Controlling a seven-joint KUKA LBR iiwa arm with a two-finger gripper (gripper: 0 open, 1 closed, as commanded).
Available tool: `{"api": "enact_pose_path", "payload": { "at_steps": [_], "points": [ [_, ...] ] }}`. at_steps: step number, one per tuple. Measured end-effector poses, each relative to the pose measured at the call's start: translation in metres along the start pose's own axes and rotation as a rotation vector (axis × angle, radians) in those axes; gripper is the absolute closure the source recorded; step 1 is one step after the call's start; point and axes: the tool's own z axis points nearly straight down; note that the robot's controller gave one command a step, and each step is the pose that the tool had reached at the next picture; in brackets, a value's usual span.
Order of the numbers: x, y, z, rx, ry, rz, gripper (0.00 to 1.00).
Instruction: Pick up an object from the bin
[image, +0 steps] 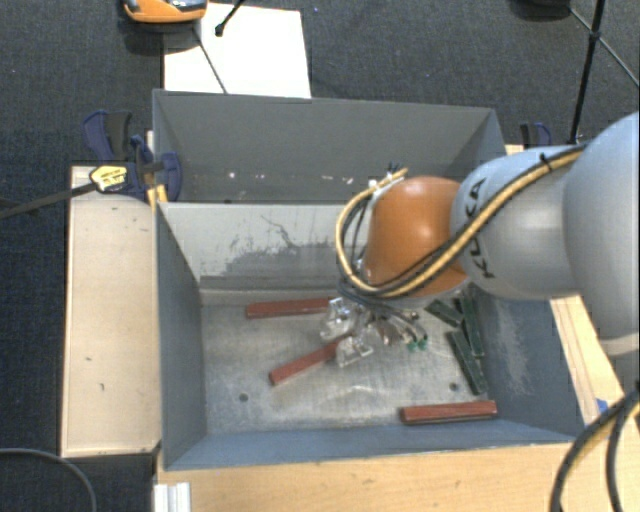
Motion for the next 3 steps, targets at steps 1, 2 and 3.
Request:
{"api": "enact_pose_path", "payload": {
  "at_steps": [1, 2, 3],
  "points": [
    [0.001, 0.0, -0.004, -0.001, 0.005, 0.001, 1.0],
    [0.002, 0.0, -0.021, -0.001, 0.007, 0.002, 1.0],
    [0.0, 0.0, -0.036, 0.0, 0.002, 0.002, 1.0]
  ]
}}
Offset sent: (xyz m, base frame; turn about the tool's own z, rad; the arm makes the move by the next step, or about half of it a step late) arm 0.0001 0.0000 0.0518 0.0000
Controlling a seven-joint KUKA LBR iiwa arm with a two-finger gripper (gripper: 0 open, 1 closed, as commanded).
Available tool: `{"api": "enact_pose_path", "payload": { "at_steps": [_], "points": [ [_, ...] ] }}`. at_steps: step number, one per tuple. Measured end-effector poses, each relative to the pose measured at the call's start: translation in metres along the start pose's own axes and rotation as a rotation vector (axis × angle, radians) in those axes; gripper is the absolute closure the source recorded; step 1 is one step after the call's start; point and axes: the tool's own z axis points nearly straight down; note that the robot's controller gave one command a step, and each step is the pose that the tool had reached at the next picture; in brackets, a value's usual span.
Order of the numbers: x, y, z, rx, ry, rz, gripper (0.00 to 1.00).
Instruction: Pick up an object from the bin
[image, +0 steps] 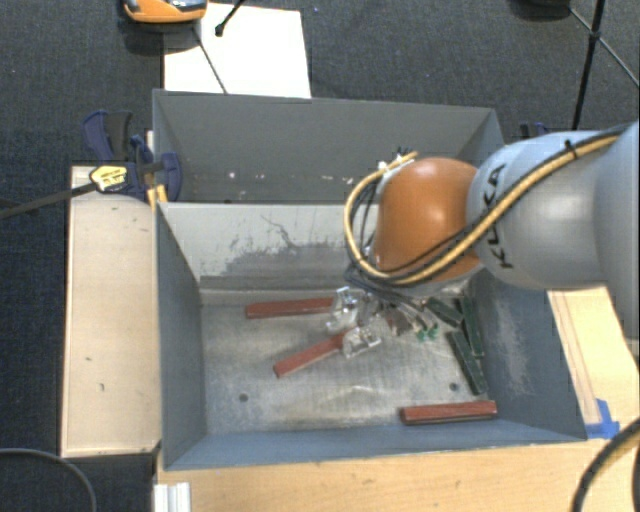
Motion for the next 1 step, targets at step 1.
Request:
{"api": "enact_pose_path", "payload": {
  "at_steps": [1],
  "points": [
    [-0.0003, 0.0, -0.0103, 0.001, -0.002, 0.001, 1.0]
  ]
}}
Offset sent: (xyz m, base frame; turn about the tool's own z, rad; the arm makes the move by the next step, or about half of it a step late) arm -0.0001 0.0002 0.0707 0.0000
